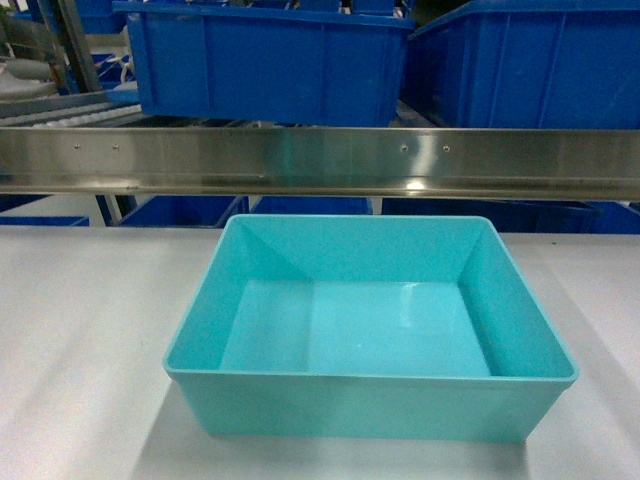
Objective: Organize blue bins on left shelf correctly
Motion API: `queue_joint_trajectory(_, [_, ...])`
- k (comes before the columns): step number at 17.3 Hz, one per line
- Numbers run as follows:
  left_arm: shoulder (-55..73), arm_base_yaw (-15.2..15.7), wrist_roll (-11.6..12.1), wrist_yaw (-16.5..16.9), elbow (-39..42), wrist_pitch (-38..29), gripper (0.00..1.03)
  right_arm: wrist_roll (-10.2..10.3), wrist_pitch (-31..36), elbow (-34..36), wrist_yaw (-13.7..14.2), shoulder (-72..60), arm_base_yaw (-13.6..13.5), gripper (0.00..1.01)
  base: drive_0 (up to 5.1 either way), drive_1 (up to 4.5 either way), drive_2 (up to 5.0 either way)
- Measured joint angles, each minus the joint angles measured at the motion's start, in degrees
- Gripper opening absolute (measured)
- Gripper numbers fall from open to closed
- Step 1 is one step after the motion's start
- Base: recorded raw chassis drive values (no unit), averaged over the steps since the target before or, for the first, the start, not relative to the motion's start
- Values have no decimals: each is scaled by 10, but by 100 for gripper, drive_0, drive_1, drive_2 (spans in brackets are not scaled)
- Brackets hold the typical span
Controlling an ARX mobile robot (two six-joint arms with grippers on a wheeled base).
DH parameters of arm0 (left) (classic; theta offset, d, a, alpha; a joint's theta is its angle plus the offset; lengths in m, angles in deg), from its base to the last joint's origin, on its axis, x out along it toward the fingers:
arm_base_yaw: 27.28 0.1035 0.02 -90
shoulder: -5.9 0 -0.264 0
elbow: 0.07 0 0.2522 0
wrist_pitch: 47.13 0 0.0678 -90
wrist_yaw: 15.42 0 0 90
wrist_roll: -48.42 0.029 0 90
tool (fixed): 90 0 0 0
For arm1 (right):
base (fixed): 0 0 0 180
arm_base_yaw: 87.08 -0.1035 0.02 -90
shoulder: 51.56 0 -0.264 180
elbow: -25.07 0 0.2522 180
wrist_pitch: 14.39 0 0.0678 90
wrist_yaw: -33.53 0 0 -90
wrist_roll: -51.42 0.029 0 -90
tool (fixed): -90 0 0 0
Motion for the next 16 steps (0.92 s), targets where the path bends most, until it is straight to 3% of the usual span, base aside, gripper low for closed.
queue_joint_trajectory(16, [0, 0, 0, 0, 0, 0, 98, 0, 0, 0, 0, 0, 0, 98, 0, 0, 0])
